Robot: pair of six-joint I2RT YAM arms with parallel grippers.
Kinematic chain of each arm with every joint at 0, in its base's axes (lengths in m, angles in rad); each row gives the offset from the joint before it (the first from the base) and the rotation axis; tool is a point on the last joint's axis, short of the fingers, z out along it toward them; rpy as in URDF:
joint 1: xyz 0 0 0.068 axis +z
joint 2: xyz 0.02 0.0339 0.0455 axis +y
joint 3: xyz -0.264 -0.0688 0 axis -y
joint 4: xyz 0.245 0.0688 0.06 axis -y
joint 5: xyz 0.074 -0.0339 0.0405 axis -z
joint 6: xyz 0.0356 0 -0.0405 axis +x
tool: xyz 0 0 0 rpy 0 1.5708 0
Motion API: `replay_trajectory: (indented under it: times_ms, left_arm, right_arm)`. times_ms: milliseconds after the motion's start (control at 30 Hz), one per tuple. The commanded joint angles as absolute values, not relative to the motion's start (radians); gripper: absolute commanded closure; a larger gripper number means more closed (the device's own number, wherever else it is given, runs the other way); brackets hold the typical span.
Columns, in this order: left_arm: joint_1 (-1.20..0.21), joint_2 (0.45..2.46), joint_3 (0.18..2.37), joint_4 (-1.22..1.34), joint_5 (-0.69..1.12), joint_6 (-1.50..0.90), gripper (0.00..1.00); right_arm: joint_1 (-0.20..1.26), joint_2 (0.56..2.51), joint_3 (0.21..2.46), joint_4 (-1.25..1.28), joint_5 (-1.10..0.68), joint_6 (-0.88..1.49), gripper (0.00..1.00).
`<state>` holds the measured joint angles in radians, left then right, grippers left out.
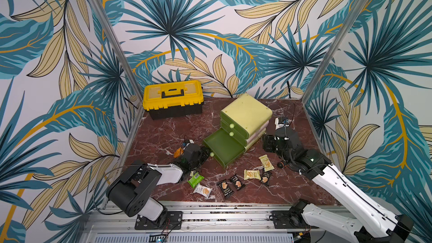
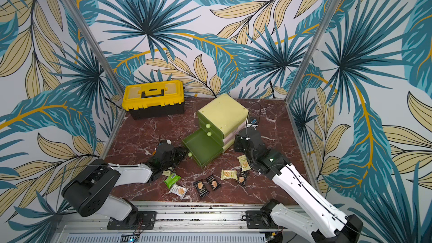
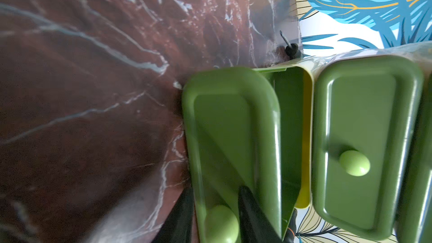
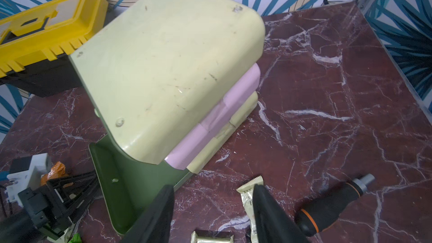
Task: Take the cookies out of the drawer
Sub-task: Close the drawer of the storage box.
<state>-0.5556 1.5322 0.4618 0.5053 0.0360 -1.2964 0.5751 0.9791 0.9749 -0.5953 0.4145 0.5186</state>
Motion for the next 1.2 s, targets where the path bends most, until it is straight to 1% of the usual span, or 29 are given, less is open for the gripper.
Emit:
replay_trajectory:
  times_ms: [0,367,700,1167]
  left_arm:
    - [-0.562,1.584,0.54,0.556,0.089,-1.269,0.64]
    - [-0.621,1.755,0.687,0.606,0.132,-1.278,0.65]
    - [-0.645,1.871,0.822,0.612,0.129,-1.282,0.64]
    - [-0.666,1.971,0.912,0.616,0.139,-1.292,0.65]
  right_arm:
    - [0.539,0.957,0.929,-0.621,0.389,0.589,0.43]
    - [0.44,0.889,0.846,-0.65,0.344,0.721,0.44]
    - [0.43,0.863,0.796,-0.663,0.336,0.781,0.44]
    - [0.428,0.851,0.776,-0.671,0.337,0.804,0.44]
